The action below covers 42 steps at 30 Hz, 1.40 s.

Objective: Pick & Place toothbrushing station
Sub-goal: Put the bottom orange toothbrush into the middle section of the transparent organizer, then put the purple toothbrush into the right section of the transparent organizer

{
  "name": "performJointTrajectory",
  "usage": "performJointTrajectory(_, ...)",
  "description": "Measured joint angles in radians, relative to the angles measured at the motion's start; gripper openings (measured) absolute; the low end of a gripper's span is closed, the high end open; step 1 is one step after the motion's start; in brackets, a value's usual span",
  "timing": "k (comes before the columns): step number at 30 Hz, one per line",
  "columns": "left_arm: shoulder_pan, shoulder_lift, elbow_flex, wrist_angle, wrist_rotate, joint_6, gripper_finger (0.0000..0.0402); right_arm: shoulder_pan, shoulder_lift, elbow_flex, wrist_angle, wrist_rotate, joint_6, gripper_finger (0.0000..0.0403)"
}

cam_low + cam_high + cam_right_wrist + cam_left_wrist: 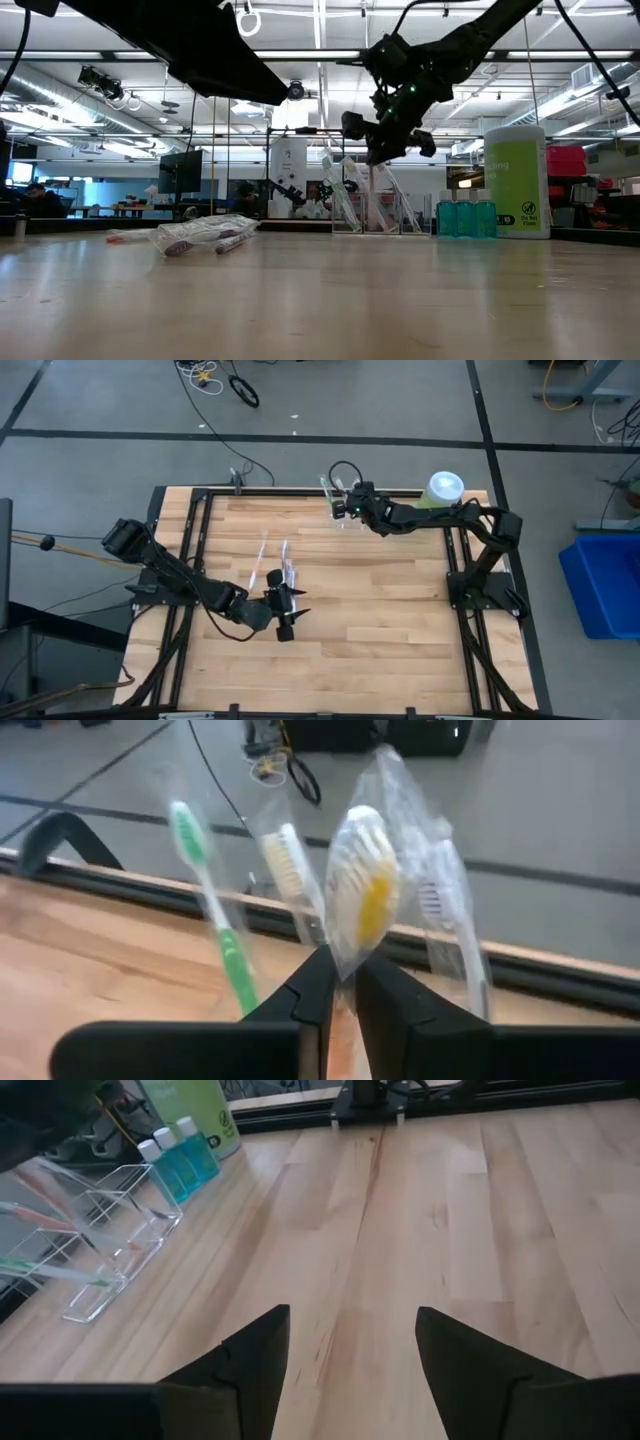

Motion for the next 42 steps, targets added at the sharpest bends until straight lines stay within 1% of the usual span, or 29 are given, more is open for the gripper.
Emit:
performJointTrajectory(5, 0.000, 0.000, 0.000, 0.000, 0.007, -0.005, 0.0215, -0.027, 0.013, 0.001, -0.011, -0.054, 0.016, 0.0068)
performJointTrajectory(7, 0.000, 0.000, 0.000, 0.000, 0.007, -0.008, 0.0215, -0.034, 0.014, 0.001, -0.021, -0.058, 0.018, 0.0084)
performJointTrajectory(10, 0.000, 0.000, 0.000, 0.000, 0.007, -0.009, 0.0215, -0.040, 0.007, 0.001, -0.014, -0.055, -0.003, 0.0120)
performJointTrajectory(16, 0.000, 0.000, 0.000, 0.000, 0.006, -0.010, 0.0215, -0.045, -0.083, 0.000, -0.011, -0.041, -0.101, 0.0197)
performJointTrajectory(18, 0.000, 0.000, 0.000, 0.000, 0.006, -0.015, 0.0215, -0.039, -0.122, 0.000, -0.020, -0.043, -0.122, 0.0213)
performJointTrajectory(21, 0.000, 0.000, 0.000, 0.000, 0.006, -0.023, 0.0215, -0.017, -0.181, 0.000, -0.045, -0.049, -0.150, 0.0227)
performJointTrajectory(25, 0.000, 0.000, 0.000, 0.000, 0.006, -0.024, 0.0215, 0.061, -0.227, 0.000, -0.092, -0.066, -0.187, 0.0226)
performJointTrajectory(28, 0.000, 0.000, 0.000, -0.006, -0.002, -0.031, 0.0215, 0.168, -0.234, -0.030, -0.085, -0.079, -0.222, 0.0218)
performJointTrajectory(30, -0.002, 0.000, 0.000, -0.022, -0.030, -0.042, 0.0215, 0.249, -0.234, -0.072, -0.052, -0.086, -0.226, 0.0210)
performJointTrajectory(32, -0.006, -0.005, 0.000, -0.065, -0.088, -0.069, 0.0215, 0.331, -0.234, -0.131, -0.004, -0.085, -0.216, 0.0203)
performJointTrajectory(35, -0.014, -0.041, 0.000, -0.175, -0.251, -0.166, 0.0215, 0.446, -0.221, -0.227, 0.101, -0.065, -0.158, 0.0190)
performJointTrajectory(37, -0.015, -0.080, 0.001, -0.285, -0.333, -0.260, 0.0215, 0.510, -0.217, -0.295, 0.144, -0.042, -0.106, 0.0182)
performJointTrajectory(38, -0.014, -0.103, 0.001, -0.336, -0.342, -0.312, 0.0215, 0.538, -0.202, -0.320, 0.182, -0.031, -0.072, 0.0178)
performJointTrajectory(40, -0.002, -0.150, 0.001, -0.452, -0.310, -0.423, 0.0215, 0.593, -0.184, -0.374, 0.231, -0.007, -0.016, 0.0170)
performJointTrajectory(42, 0.020, -0.182, 0.001, -0.556, -0.216, -0.515, 0.0215, 0.641, -0.154, -0.407, 0.288, 0.018, 0.017, 0.0162)
